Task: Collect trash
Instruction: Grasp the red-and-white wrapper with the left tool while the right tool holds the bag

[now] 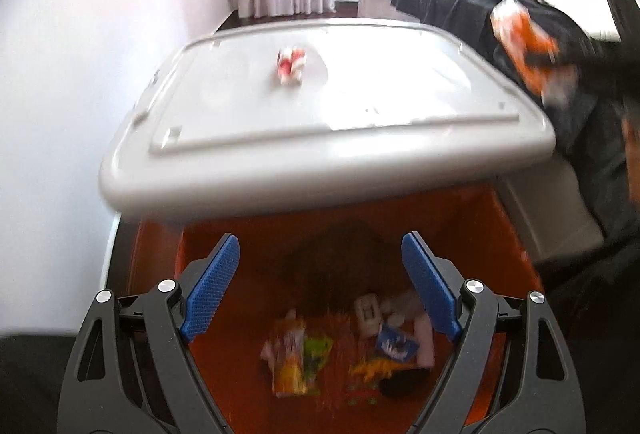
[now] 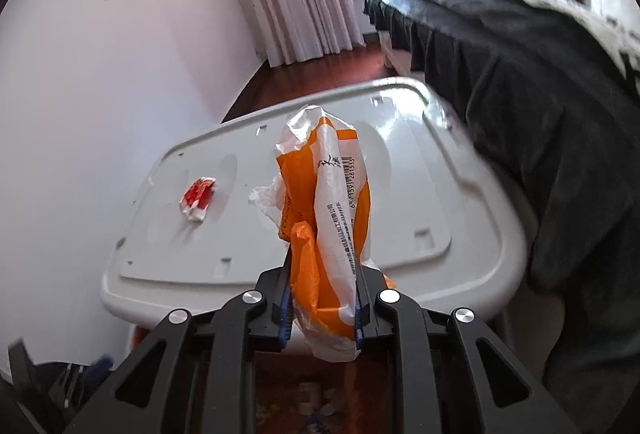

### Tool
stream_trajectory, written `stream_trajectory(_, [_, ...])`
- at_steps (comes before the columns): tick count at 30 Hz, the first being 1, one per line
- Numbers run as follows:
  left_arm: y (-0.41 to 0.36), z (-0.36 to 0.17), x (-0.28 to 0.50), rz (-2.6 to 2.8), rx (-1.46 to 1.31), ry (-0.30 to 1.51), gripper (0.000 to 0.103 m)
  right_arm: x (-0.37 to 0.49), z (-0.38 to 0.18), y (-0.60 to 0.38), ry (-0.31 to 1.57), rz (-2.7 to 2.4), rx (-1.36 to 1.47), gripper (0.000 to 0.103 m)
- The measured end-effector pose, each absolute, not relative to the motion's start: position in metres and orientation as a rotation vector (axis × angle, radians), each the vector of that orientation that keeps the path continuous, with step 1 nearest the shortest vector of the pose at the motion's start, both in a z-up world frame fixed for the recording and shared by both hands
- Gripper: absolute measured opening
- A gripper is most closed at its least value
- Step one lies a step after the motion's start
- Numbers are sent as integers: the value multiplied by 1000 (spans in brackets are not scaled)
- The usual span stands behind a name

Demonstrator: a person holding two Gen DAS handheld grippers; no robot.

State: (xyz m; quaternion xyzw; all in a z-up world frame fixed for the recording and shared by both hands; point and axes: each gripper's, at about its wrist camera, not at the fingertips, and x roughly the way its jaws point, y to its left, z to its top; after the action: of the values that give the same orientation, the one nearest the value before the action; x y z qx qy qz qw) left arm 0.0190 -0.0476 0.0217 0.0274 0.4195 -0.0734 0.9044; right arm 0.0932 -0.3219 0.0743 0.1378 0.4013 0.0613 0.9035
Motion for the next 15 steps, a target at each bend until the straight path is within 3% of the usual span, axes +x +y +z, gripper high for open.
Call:
stream_trajectory(6, [-49,37,113,-137,70,894,81,109,63,-341,843,90,421,22])
stream_trajectory(15, [-51,11,251,-77,28,951,81,118,62,-349,853,105,508,23])
